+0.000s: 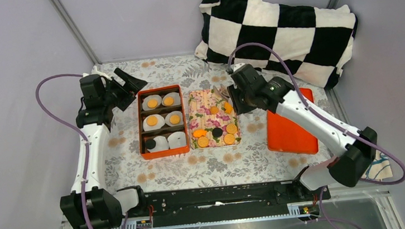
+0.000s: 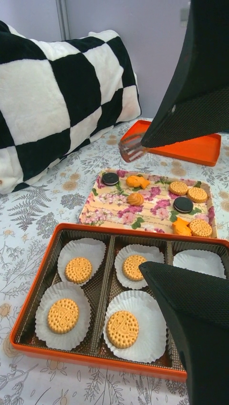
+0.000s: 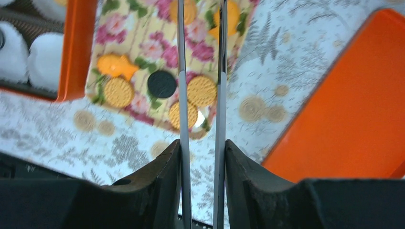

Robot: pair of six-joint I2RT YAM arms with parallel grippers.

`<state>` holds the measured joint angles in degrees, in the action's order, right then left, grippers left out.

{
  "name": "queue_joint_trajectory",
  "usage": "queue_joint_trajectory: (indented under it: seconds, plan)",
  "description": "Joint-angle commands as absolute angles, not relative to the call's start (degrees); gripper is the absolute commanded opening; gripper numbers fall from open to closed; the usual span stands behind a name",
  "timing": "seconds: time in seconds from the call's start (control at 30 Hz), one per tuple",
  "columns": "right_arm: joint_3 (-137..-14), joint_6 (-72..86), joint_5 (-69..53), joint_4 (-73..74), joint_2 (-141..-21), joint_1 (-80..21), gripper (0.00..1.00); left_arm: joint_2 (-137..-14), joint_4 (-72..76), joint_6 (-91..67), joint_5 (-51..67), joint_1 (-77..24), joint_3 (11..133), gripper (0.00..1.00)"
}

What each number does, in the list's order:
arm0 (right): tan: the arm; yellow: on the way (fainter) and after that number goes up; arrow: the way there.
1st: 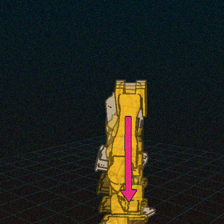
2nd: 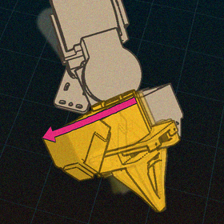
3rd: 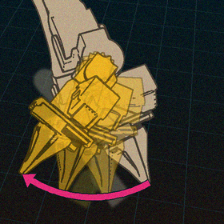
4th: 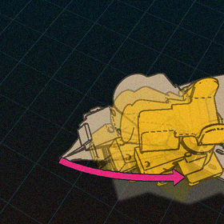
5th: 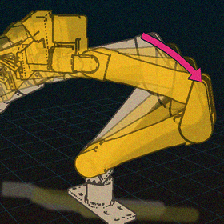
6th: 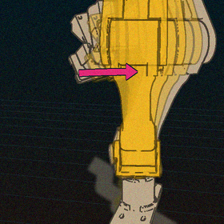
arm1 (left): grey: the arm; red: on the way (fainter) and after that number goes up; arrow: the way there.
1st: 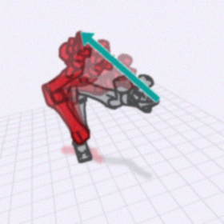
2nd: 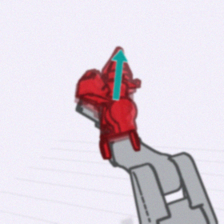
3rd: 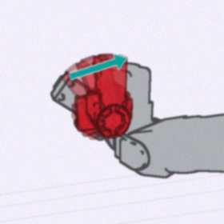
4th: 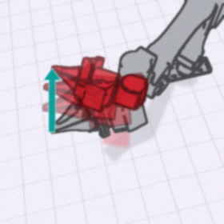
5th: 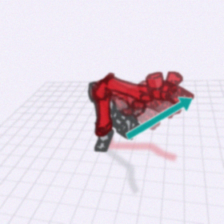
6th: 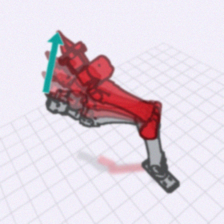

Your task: Pack the cookies

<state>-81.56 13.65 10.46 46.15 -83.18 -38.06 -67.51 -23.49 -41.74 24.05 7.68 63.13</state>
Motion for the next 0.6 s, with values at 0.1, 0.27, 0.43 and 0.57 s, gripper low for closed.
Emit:
queue_joint_trajectory:
  seconds: [0.1,0.27,0.43,0.57]
  plan:
    - [-73.31,16.69,5.42,47.73,-78.48,-43.33,0.41,-67.12,-21.18,-42.26,24.2,6.42,62.93,0.93]
    - [-70.93,17.73,4.98,47.96,-77.55,-46.45,0.41,-66.65,-22.33,-42.17,23.83,6.11,63.55,0.93]
    - [-69.43,19.32,4.15,49.01,-75.58,-50.19,0.42,-65.9,-22.89,-42.13,23.39,5.92,63.62,0.93]
    - [-67.41,21.06,4.26,49.42,-74.47,-52.23,0.47,-65.83,-22.93,-42.41,23.29,5.62,63.49,0.93]
